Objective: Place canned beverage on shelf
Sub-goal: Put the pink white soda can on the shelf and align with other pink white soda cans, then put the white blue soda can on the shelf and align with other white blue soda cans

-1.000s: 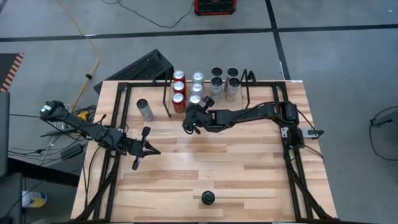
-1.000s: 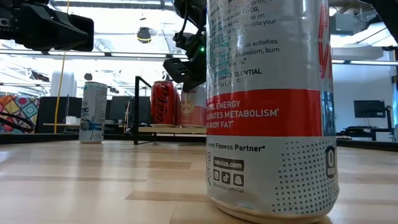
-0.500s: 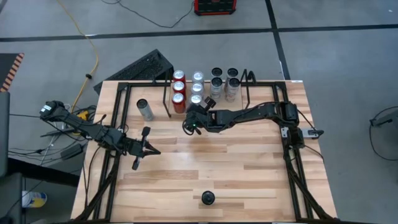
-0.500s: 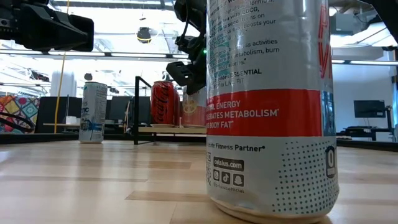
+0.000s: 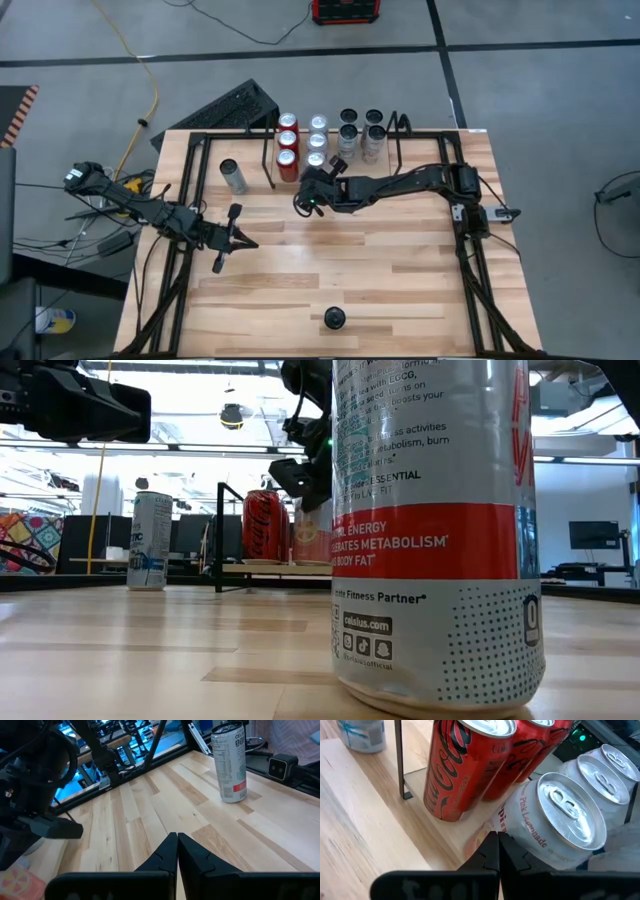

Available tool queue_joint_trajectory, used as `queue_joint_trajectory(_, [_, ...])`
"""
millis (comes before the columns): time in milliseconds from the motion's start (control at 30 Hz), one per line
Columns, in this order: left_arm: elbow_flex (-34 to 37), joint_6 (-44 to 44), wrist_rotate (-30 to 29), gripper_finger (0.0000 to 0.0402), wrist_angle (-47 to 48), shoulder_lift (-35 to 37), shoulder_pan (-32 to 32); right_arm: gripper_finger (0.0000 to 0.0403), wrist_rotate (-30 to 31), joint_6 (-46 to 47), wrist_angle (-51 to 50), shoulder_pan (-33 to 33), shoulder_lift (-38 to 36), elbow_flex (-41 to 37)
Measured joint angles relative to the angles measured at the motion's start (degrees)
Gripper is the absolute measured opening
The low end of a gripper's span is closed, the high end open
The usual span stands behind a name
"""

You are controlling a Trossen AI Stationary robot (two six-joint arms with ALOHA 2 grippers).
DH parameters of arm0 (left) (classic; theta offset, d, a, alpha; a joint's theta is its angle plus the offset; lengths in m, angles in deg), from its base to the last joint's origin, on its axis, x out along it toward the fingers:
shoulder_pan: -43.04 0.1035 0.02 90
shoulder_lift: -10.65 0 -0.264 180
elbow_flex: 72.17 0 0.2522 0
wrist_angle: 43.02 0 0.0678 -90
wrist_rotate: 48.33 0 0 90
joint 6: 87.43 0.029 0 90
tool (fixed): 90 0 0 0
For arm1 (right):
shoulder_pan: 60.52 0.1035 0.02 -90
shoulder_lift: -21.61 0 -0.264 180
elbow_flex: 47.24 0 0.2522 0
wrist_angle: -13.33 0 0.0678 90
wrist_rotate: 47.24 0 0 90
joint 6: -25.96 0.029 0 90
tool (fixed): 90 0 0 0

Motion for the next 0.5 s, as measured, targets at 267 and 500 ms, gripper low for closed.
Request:
queue_joint_trajectory(267, [0.0,0.1,0.0,0.0000,0.2,0.0,0.0,0.0017,-0.2,0.0,-0.3,1.3,-3.0,0.1])
queue_joint_trajectory(500, [0.0,-0.4,0.0,0.0000,0.1,0.0,0.0,0.0019,-5.4,-0.2,-3.1,4.4,-6.9,-0.1])
